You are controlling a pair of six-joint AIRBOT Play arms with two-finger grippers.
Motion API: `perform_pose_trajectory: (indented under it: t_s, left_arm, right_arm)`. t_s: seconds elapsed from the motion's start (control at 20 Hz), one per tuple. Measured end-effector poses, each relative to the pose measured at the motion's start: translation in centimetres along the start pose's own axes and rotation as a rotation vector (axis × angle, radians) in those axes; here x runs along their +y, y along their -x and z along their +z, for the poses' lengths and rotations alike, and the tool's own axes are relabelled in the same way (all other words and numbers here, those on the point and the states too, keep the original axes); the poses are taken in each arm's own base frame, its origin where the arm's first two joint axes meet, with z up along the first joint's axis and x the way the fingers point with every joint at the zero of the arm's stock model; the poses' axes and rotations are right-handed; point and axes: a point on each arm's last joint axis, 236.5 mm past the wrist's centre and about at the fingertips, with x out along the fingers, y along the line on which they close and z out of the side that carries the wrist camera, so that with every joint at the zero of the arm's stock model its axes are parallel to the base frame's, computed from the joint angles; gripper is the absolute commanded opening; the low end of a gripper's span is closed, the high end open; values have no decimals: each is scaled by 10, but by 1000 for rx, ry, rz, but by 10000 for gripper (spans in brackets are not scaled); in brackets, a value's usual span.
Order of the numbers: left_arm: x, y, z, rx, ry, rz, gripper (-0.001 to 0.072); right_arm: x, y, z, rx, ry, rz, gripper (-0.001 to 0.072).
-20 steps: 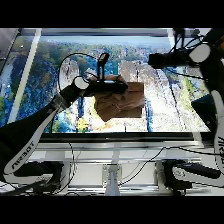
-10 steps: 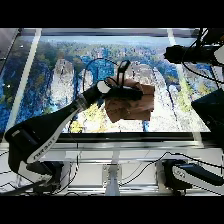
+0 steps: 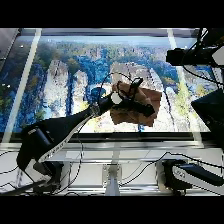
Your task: Fold the clothes and pants, and hang the long-sleeved shirts on hangers.
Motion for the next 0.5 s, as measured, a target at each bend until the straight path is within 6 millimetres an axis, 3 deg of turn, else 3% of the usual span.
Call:
perform_pose_trajectory:
  t_s: [0.2,0.3,0.4,0.5]
  left_arm:
    - [-16,27,21,-40,-49,-26,692]
    - [-18,52,45,-97,-81,-22,692]
    - [-13,83,72,-165,-98,-8,692]
    - [-4,118,99,-242,-104,18,691]
  right_arm:
    - [-12,0,-2,8,29,-50,11]
    - [-26,0,-3,16,59,-104,11]
    - [-55,-1,-8,43,77,-189,10]
    - [-97,-6,-31,124,42,-268,10]
